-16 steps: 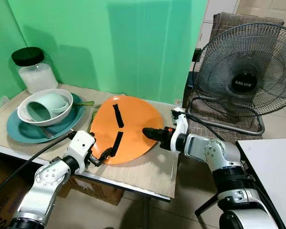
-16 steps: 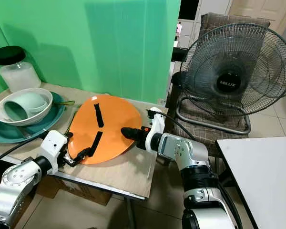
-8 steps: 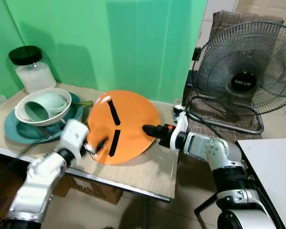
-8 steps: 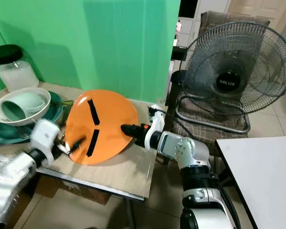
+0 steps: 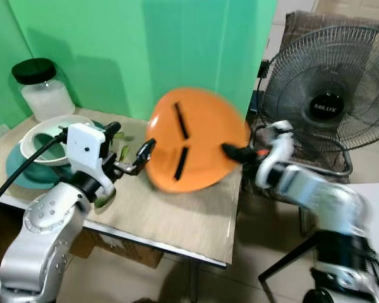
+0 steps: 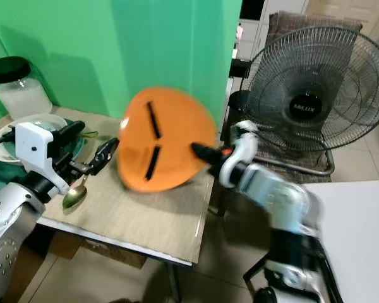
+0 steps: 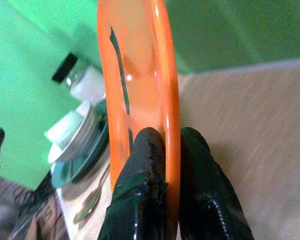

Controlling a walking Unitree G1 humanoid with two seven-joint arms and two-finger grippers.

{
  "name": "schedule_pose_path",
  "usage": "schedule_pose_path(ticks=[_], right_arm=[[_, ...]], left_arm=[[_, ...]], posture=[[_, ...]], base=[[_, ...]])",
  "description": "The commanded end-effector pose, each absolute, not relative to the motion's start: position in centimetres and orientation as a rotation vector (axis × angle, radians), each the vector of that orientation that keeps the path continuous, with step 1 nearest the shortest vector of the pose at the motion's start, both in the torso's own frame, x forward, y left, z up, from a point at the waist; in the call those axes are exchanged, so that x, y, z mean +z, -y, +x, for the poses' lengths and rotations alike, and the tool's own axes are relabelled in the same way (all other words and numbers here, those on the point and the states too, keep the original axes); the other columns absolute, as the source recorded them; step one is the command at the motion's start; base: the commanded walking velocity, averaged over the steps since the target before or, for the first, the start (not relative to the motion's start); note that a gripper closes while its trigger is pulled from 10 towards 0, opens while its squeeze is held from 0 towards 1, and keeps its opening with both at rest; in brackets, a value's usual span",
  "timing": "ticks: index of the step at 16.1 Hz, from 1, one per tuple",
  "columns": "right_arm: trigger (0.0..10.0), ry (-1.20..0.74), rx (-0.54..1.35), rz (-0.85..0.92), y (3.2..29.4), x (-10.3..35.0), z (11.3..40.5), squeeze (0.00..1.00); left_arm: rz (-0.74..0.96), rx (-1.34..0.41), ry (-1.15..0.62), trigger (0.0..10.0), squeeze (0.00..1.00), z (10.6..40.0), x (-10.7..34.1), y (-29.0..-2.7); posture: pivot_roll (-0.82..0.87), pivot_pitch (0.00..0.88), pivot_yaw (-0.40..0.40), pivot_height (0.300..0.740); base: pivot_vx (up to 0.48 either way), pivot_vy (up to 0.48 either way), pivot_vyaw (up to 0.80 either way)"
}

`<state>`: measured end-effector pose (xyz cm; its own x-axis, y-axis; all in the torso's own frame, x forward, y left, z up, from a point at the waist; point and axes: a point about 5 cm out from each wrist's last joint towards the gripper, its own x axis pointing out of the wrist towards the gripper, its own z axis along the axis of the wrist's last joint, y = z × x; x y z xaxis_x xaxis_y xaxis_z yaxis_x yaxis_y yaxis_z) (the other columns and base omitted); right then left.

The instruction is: Setting the table

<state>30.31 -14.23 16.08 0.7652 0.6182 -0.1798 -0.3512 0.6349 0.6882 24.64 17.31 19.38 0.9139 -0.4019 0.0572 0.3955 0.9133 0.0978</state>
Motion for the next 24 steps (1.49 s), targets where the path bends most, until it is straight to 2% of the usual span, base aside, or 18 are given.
schedule_pose_path(ticks=[1, 2, 3, 6, 7, 10, 14, 20, 24], right_arm=[[5.8, -0.299, 0.576, 0.687, 15.1, 18.5, 29.5, 0.00], [10.0, -0.265, 0.555, 0.664, 15.5, 19.1, 28.6, 0.00], [10.0, -0.244, 0.560, 0.594, 15.5, 19.2, 27.8, 0.00], [10.0, -0.143, 0.503, 0.515, 15.3, 20.1, 27.1, 0.00], [10.0, -0.087, 0.458, 0.457, 15.3, 20.9, 26.9, 0.00], [10.0, 0.013, 0.342, 0.313, 15.1, 22.3, 25.6, 0.00], [10.0, 0.048, 0.332, 0.296, 14.3, 22.1, 24.7, 0.00], [10.0, 0.042, 0.343, 0.274, 13.5, 21.7, 24.9, 0.00], [10.0, 0.030, 0.367, 0.265, 13.0, 21.2, 25.3, 0.00]], left_arm=[[0.094, -0.347, 0.066, 10.0, 1.00, 24.4, 19.5, -17.1], [0.100, -0.300, 0.057, 10.0, 0.86, 24.2, 19.5, -17.0], [0.092, -0.275, 0.045, 10.0, 0.00, 24.3, 19.2, -16.8], [0.143, -0.243, 0.030, 10.0, 0.00, 24.4, 18.9, -16.7], [0.202, -0.238, 0.016, 10.0, 0.00, 24.4, 18.7, -16.9], [0.208, -0.189, 0.019, 10.0, 0.00, 25.1, 18.9, -17.1], [0.175, -0.153, 0.008, 10.0, 0.00, 24.9, 18.9, -17.0], [0.117, -0.099, 0.027, 10.0, 0.00, 25.0, 18.9, -16.8], [0.098, -0.169, 0.035, 10.0, 0.00, 24.9, 19.6, -18.2]], posture=[[-0.08, 0.000, 0.043, 0.740], [-0.09, 0.000, 0.051, 0.740], [-0.09, 0.000, 0.058, 0.740], [-0.10, 0.000, 0.073, 0.740], [-0.11, 0.000, 0.074, 0.740], [-0.10, 0.000, 0.066, 0.740], [-0.11, 0.000, 0.063, 0.740], [-0.08, 0.000, 0.033, 0.740], [-0.06, 0.000, 0.003, 0.740]], base=[[0.000, 0.000, 0.00], [0.000, 0.000, 0.00], [0.000, 0.000, 0.00], [0.000, 0.000, 0.00], [0.000, 0.000, -0.79], [0.000, 0.000, -0.80], [0.000, 0.000, 0.00], [0.000, 0.000, -0.74], [0.000, 0.000, 0.00]])
